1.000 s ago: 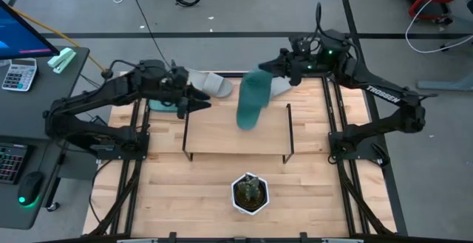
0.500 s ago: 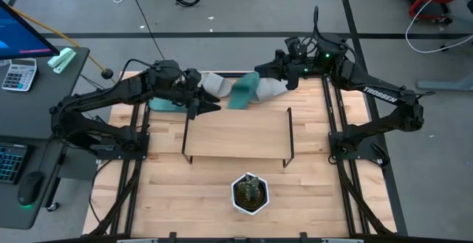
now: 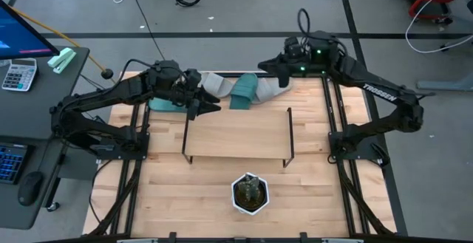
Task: Pick and place slides into the shelf
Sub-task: Put the right green slipper on the shelf
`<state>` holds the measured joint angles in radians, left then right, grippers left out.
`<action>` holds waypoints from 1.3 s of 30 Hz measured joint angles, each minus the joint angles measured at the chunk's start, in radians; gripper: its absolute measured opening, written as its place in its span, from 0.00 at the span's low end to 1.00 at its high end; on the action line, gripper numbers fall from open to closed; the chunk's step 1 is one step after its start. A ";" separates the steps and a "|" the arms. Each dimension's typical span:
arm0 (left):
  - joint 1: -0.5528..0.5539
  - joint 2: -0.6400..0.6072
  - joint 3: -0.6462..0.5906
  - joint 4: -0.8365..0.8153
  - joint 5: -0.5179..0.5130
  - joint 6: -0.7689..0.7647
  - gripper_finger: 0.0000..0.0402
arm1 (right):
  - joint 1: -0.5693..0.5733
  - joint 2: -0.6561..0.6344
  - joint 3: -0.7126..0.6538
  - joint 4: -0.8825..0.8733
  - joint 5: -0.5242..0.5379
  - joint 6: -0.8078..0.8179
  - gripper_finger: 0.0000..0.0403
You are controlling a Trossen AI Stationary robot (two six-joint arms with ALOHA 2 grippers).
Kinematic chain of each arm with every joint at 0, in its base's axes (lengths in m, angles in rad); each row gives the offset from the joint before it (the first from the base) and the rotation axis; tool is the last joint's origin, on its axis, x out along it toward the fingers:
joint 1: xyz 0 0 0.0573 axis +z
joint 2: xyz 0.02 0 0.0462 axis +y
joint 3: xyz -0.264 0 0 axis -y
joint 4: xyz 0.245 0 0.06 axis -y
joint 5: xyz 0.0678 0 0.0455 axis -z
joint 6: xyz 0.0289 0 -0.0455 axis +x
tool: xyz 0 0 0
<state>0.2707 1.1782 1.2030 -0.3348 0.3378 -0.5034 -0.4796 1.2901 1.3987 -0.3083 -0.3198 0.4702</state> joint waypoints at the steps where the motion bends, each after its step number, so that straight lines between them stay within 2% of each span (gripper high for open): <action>1: 0.000 0.000 0.000 -0.004 0.000 0.000 0.60 | -0.007 0.007 0.000 -0.015 0.015 -0.005 0.16; 7: 0.000 0.000 0.000 -0.056 -0.008 0.018 0.57 | -0.029 0.075 0.000 -0.075 0.101 -0.013 0.31; 15: 0.000 0.000 0.000 -0.206 -0.140 0.035 0.55 | -0.051 0.194 -0.001 -0.107 0.109 -0.001 0.46; 28: 0.000 0.000 0.001 -0.399 -0.212 0.053 0.54 | -0.142 0.330 -0.001 -0.116 0.139 0.053 0.56; 39: 0.000 -0.020 0.001 -0.559 -0.267 0.085 0.52 | -0.170 0.432 -0.001 -0.149 0.164 0.054 0.66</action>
<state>0.2710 1.1582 1.2037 -0.8934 0.0708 -0.4188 -0.6498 1.7222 1.3979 -0.4576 -0.1556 0.5246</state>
